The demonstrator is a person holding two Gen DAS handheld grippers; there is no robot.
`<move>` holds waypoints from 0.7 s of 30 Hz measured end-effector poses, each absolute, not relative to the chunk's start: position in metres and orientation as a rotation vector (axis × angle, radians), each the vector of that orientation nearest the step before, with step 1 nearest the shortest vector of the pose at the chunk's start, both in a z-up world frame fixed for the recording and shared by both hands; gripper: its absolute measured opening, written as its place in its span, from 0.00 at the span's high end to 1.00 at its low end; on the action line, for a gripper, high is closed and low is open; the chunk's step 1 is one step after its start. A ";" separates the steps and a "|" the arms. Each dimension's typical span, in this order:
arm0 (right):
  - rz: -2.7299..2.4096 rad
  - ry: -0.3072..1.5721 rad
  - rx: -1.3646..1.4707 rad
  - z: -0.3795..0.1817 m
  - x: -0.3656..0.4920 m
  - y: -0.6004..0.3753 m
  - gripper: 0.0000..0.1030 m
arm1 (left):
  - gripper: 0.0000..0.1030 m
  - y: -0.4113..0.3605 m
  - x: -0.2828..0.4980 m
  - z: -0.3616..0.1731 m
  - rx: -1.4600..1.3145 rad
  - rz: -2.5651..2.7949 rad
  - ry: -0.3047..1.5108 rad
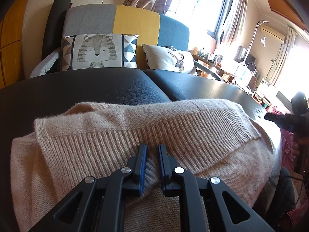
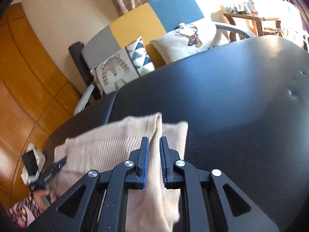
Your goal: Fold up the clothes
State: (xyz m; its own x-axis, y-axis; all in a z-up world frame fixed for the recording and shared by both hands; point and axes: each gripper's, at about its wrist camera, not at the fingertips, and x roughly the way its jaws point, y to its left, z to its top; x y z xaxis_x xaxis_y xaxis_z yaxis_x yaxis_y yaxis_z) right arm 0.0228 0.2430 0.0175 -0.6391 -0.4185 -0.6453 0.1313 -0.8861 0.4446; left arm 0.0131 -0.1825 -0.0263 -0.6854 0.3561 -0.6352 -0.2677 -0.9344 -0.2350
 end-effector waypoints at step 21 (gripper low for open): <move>-2.571 -0.516 1.224 -0.002 0.062 0.231 0.96 | 0.89 -0.179 0.015 -0.026 -1.017 2.612 -0.157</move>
State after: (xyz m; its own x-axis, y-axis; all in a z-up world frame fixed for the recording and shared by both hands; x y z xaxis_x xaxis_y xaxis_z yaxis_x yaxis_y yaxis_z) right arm 0.0619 0.2306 -0.0024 -0.6172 -0.3664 -0.6963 0.0696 -0.9069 0.4155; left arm 0.0148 -0.1791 -0.0260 -0.6894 0.3446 -0.6371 -0.2660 -0.9386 -0.2197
